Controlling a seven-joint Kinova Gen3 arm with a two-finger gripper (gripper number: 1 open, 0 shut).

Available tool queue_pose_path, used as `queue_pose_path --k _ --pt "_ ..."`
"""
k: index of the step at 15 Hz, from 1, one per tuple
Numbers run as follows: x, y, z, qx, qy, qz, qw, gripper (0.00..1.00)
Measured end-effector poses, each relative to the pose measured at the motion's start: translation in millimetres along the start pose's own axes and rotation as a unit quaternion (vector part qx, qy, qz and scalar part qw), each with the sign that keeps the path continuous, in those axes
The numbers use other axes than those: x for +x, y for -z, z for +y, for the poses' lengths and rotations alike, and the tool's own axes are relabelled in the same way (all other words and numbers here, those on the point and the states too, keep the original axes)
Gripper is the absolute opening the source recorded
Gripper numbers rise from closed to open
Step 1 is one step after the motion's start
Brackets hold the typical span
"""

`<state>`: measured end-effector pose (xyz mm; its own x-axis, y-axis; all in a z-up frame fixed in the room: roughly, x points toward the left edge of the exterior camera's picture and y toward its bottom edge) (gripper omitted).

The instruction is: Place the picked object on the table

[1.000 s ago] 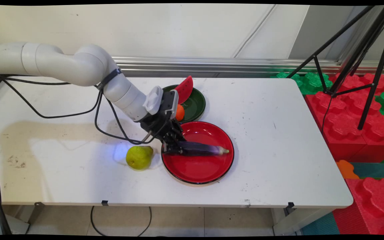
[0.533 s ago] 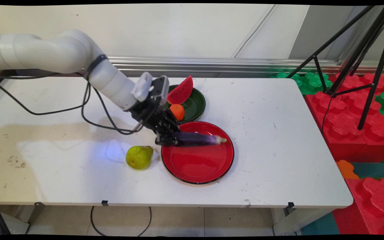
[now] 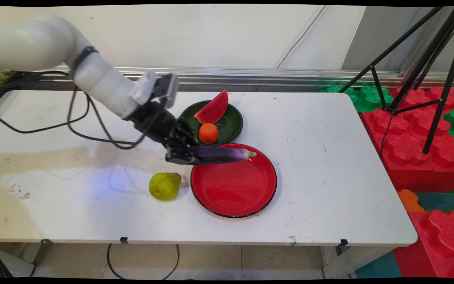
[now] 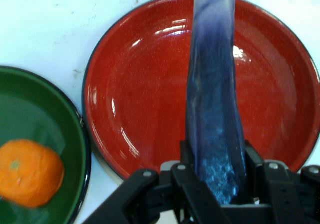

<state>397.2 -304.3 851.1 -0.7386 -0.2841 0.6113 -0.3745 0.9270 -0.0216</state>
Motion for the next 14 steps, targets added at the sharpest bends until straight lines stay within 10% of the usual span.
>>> queue_pose_path --k 14 --pt "-57.1 91.5 1.9 0.048 0.032 -0.07 0.9959 0.0"
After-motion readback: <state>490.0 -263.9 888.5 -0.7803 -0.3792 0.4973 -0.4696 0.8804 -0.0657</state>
